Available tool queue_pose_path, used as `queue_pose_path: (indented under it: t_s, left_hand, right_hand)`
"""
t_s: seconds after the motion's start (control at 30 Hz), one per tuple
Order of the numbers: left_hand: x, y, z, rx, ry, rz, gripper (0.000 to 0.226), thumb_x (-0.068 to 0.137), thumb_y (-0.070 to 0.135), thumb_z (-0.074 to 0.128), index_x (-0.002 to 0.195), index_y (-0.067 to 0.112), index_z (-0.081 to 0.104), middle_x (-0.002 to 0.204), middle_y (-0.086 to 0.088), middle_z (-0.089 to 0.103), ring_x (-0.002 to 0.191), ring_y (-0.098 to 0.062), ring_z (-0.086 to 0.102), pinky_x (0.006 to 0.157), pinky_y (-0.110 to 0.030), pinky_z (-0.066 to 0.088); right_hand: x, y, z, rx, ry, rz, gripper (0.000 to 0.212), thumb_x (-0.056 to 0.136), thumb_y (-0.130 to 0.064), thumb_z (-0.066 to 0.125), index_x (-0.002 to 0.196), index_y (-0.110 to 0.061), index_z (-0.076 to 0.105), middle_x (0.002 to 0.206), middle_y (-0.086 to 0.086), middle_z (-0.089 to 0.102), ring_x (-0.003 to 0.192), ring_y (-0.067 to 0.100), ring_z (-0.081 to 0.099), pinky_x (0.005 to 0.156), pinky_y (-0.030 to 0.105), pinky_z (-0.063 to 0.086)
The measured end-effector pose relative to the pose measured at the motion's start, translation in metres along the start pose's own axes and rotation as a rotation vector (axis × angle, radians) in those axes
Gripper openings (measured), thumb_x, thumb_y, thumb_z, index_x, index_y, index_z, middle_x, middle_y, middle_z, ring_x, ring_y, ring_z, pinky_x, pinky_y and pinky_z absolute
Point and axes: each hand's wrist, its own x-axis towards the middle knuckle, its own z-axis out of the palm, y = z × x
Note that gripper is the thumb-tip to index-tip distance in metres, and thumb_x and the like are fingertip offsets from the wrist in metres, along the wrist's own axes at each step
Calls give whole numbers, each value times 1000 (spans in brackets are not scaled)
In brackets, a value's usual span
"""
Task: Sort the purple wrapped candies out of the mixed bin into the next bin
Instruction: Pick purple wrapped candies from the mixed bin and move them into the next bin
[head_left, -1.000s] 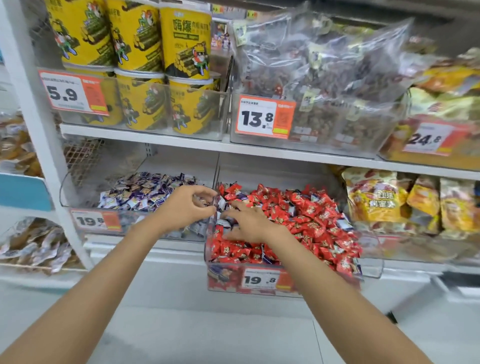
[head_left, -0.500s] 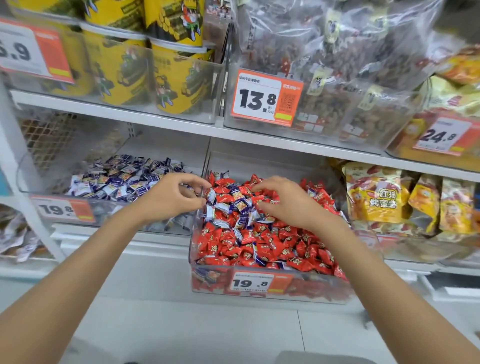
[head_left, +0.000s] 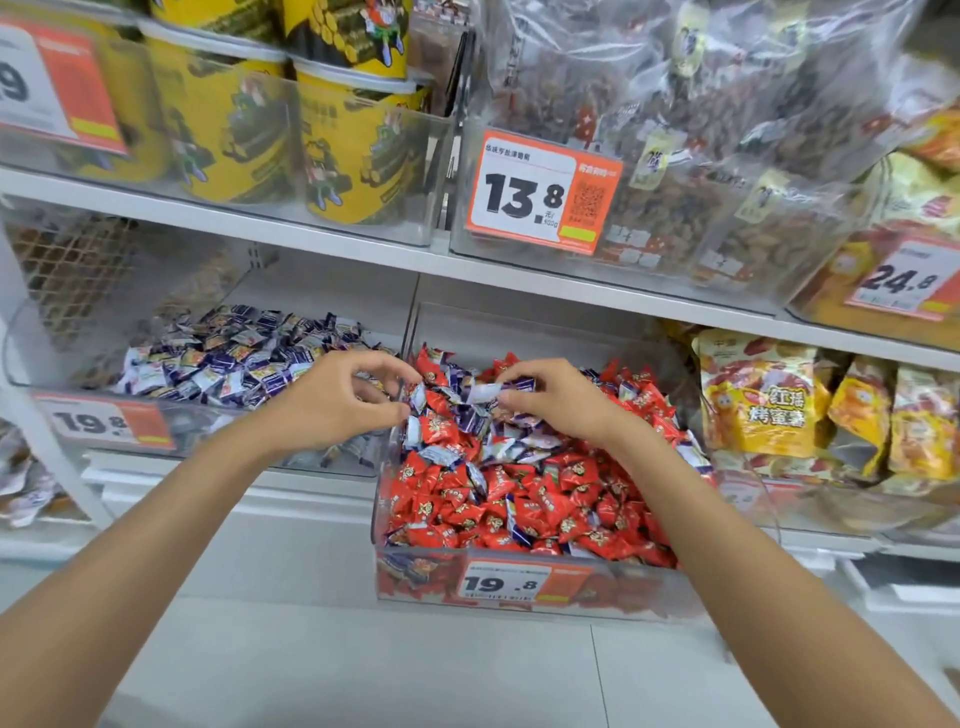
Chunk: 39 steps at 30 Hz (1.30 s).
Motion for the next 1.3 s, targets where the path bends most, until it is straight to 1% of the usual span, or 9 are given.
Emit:
queue_pose_path:
  t_s: [0.13, 0.2, 0.33, 0.5, 0.6, 0.73, 0.87, 1.07, 1.3]
  left_hand:
    - [1, 0, 2, -10, -4, -8, 27, 82, 10, 73, 104, 26, 69, 116, -10, 64, 86, -28, 68, 63, -17, 51]
    - [-1, 2, 3, -2, 1, -3, 27, 82, 10, 74, 103, 27, 69, 112, -10, 65, 87, -30, 68, 64, -17, 51]
    - [-7, 13, 3, 138, 63, 28, 34, 78, 7, 74, 102, 31, 69, 95, -1, 60, 65, -2, 57, 56, -14, 44]
    - [10, 40, 27, 347, 64, 159, 33, 76, 4, 69, 96, 30, 69, 90, 8, 60, 76, -11, 57, 69, -26, 45]
    - [44, 43, 61, 479, -137, 121, 23, 87, 19, 67, 109, 24, 67, 108, 5, 67, 94, -13, 61, 86, -31, 49]
    - [94, 32, 84, 897, -267, -47, 71, 91, 51, 58, 145, 10, 38, 145, -14, 46, 130, -30, 46, 108, -37, 39]
    - [114, 32, 105, 985, -304, -214, 106, 80, 73, 53, 152, 7, 13, 151, -17, 37, 133, -36, 42, 106, -39, 39]
    - [121, 21, 132, 848, -182, -292, 89, 82, 56, 67, 142, 1, 29, 141, -18, 43, 125, -34, 48, 98, -37, 45]
    - [118, 14, 130, 701, -159, -204, 84, 84, 36, 72, 145, 8, 21, 125, -17, 54, 102, -32, 60, 82, -38, 51]
  right_hand:
    - [-19, -5, -14, 154, 64, 36, 19, 93, -24, 65, 100, -6, 68, 89, -15, 64, 62, -12, 57, 60, 8, 42]
    - [-26, -5, -16, 227, 59, 61, 16, 94, -20, 63, 98, -5, 66, 82, -10, 62, 58, -6, 56, 58, 11, 44]
    - [-38, -5, -21, 307, 104, 98, 15, 92, -24, 66, 85, -12, 63, 81, 7, 61, 68, 13, 52, 64, 25, 46]
    - [-64, -3, -41, 192, 283, 40, 18, 91, -23, 67, 88, -5, 66, 75, 6, 63, 55, 5, 49, 52, 15, 43]
    - [-76, 9, -52, 200, 387, 48, 18, 91, -25, 68, 87, -7, 67, 74, 2, 63, 60, 10, 52, 56, 23, 42]
    - [-84, 21, -60, 275, 462, 67, 16, 91, -24, 68, 87, -9, 67, 86, 14, 68, 65, 17, 56, 57, 27, 46]
    - [-85, 29, -65, 241, 459, 61, 13, 90, -26, 68, 85, -14, 67, 83, 7, 67, 65, 15, 58, 60, 31, 47]
    - [-88, 49, -65, 186, 431, 70, 12, 91, -23, 68, 84, -13, 67, 71, -6, 61, 61, 10, 55, 58, 22, 42]
    - [-90, 54, -64, 209, 434, 65, 13, 91, -25, 68, 87, -12, 68, 77, -6, 62, 65, 9, 55, 60, 22, 41]
